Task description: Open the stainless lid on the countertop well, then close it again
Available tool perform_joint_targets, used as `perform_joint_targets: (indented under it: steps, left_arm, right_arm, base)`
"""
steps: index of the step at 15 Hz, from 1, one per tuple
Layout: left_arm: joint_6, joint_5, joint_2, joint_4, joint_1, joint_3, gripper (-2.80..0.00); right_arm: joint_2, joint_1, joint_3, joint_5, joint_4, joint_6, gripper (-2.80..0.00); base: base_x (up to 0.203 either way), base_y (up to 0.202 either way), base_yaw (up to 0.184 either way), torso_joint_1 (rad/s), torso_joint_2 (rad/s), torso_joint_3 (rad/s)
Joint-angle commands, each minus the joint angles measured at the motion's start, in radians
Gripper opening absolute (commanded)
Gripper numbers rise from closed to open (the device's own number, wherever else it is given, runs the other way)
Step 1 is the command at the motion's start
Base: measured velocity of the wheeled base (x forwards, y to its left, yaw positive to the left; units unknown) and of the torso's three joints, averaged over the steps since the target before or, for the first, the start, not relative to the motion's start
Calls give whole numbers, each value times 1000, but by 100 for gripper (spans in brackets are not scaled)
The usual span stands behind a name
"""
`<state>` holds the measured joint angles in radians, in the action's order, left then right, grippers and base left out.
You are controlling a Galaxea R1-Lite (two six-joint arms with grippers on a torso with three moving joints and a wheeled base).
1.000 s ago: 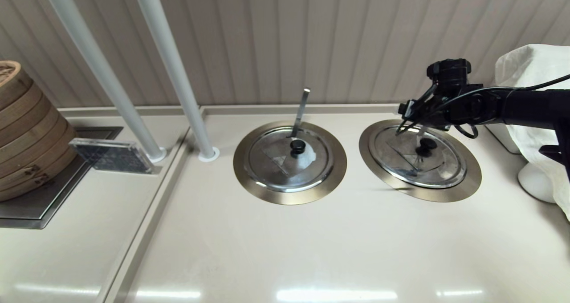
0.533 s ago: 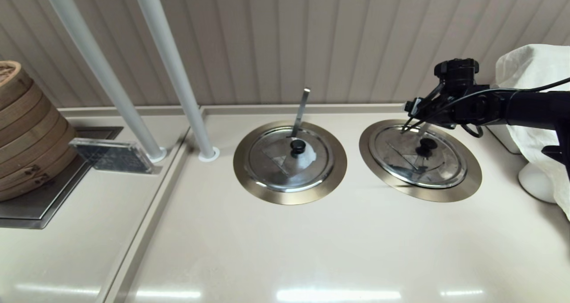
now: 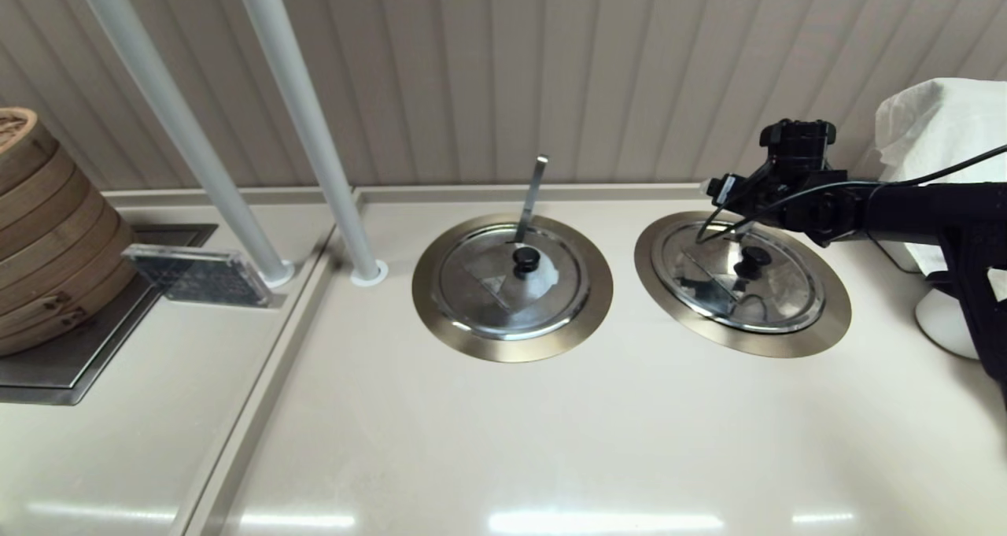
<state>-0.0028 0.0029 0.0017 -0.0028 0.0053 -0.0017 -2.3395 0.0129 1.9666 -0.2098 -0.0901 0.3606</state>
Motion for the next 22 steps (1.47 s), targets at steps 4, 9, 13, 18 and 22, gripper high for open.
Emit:
perform_joint_targets:
  steps: [4, 9, 13, 18, 22]
  left_arm:
    - [0, 0, 0, 0, 1, 0, -280]
    - [0, 0, 0, 0, 1, 0, -280]
    - [0, 0, 0, 0, -1, 0, -280]
    - [0, 0, 0, 0, 1, 0, -280]
    - [0, 0, 0, 0, 1, 0, -280]
  right_arm:
    - [-14, 21, 0, 17, -11, 4, 0]
    - [26, 22, -12, -1, -8, 9, 0]
    - [163, 0, -70, -4, 151, -19, 0]
    - [444, -1, -216, 127, 181, -36, 0]
    - [784, 1, -401, 224, 213, -132, 0]
  base:
    - [0, 0, 0, 0, 0, 0]
    - [0, 0, 0, 0, 0, 0]
    - [0, 0, 0, 0, 0, 0]
    - [0, 0, 0, 0, 0, 0]
    - [0, 0, 0, 0, 0, 0]
